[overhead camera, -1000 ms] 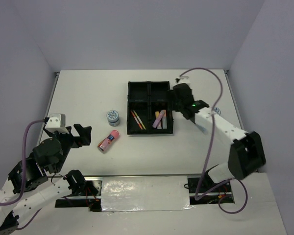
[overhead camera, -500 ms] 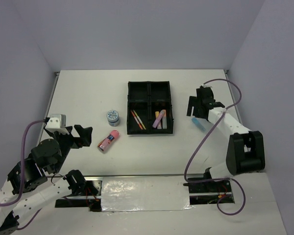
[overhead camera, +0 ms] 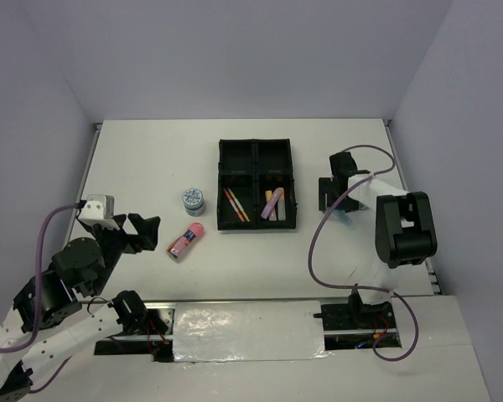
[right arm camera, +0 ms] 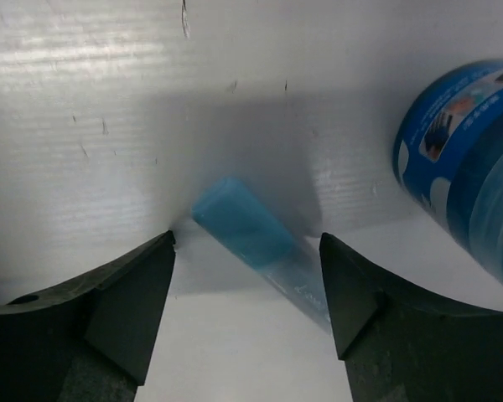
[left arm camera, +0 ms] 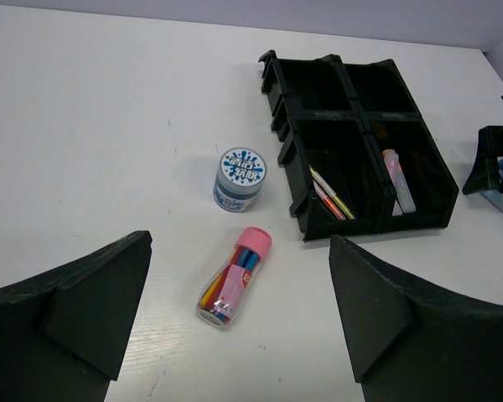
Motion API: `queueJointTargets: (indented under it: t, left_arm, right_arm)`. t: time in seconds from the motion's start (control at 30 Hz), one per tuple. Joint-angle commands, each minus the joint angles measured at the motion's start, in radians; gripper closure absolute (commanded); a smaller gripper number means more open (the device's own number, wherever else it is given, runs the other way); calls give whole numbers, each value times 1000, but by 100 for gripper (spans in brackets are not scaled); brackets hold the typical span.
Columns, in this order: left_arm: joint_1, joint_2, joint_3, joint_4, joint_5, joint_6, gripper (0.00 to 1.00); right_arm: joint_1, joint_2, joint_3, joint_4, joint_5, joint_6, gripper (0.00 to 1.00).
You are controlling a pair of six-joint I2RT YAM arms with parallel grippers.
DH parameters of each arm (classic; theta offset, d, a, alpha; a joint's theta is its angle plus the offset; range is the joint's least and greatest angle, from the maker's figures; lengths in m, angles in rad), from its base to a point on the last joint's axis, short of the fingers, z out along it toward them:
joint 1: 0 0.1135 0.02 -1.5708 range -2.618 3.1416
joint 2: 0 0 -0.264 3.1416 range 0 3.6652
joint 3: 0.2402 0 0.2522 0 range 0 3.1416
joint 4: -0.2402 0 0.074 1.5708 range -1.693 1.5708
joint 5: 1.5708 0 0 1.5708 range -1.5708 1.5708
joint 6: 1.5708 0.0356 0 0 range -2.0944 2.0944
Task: Sort the stationery into containers
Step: Pick up the pen from the corner of the board, then place the pen in the storage box.
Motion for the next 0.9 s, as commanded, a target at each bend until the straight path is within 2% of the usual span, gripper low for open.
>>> queueJointTargets:
  t: [0.0,0.03,0.07,0.13,0.17,0.23,0.27,0.43,0.6,0.7,0.8,0.87]
  left_arm:
    - [3,-13,-3,37,6,18,1]
    - [3,-11,-1,37,4,16,1]
    - [1,-13,-3,37,3,16,1]
    - [1,-14,-1,37,1,16,1]
    - [1,-11,-3,39,-2,16,1]
    - [3,-13,-1,36,-2,18,1]
    - [1,-10,-3,36,-2,16,1]
    - [1,-14,-3,34,-11,13,1]
    - [3,0,-3,31,-28,9,1]
    - [1,18,0,25,-40,1,1]
    - [6,43,9,0,-92,-30,1]
    - [26,75,19,-23,-177,-80,1]
  right_arm:
    - [-13,44,38,-47,-18,-34,24]
    - [-15,46,41,-52,-20,-34,29]
    - [-13,40,40,-55,-27,-37,47]
    - [-13,35,37,-64,-72,-35,63]
    - [-13,32,37,-73,-76,-25,82]
    - [-13,23,23,-75,-95,-17,92]
    - [-13,6,17,-72,-101,-6,100]
    - [-9,-131,-32,-17,-158,67,100]
    - [59,-355,0,-84,-32,161,100]
    - [116,-477,35,-84,-67,201,100]
    - [256,-503,83,-70,-52,238,100]
    - [361,-496,100,-25,6,268,100]
